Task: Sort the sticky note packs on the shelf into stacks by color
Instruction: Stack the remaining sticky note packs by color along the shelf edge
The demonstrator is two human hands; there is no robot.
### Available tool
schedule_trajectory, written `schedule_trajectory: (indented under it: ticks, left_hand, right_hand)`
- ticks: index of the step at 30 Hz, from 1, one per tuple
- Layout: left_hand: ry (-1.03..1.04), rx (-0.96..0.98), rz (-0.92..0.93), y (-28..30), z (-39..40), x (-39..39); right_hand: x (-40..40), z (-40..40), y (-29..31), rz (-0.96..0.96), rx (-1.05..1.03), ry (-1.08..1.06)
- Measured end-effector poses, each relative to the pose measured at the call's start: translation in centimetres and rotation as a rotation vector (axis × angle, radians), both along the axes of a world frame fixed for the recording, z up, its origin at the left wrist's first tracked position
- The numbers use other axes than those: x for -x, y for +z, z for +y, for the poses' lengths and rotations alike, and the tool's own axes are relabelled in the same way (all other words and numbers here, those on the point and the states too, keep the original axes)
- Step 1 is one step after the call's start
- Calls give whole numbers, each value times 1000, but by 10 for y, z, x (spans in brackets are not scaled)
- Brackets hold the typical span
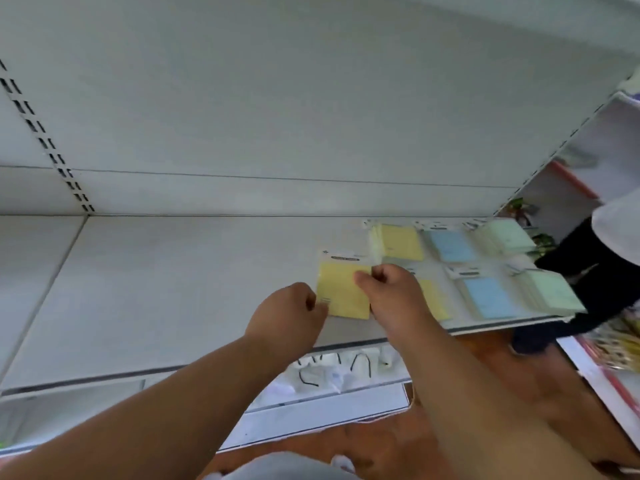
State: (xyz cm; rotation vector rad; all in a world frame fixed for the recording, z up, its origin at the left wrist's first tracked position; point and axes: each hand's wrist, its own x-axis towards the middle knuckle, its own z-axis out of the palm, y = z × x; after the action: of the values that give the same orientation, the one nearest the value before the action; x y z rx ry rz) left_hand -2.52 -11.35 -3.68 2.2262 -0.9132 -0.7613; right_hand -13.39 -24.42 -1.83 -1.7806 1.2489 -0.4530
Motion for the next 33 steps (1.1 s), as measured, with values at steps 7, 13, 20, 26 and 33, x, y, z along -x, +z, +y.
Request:
schedule_trajectory:
  ticks: [7, 13, 20, 26, 33]
  left_hand:
    - [-89, -135, -90, 10, -91, 88]
    - [-19, -287, -223, 9, -125, 112]
    - [171, -240, -206, 19, -122, 109]
    - [380, 71, 140, 15, -155, 67]
    - [426, 108, 352, 13, -150, 25]
  right_hand:
    - [82, -93, 17, 376, 282, 155]
    - [93, -131, -1, 515, 363, 287]
    - [84, -140, 5, 273, 361, 247]
    - [29, -161, 6, 426, 157, 289]
    - [-20, -136, 10, 417, 165, 233]
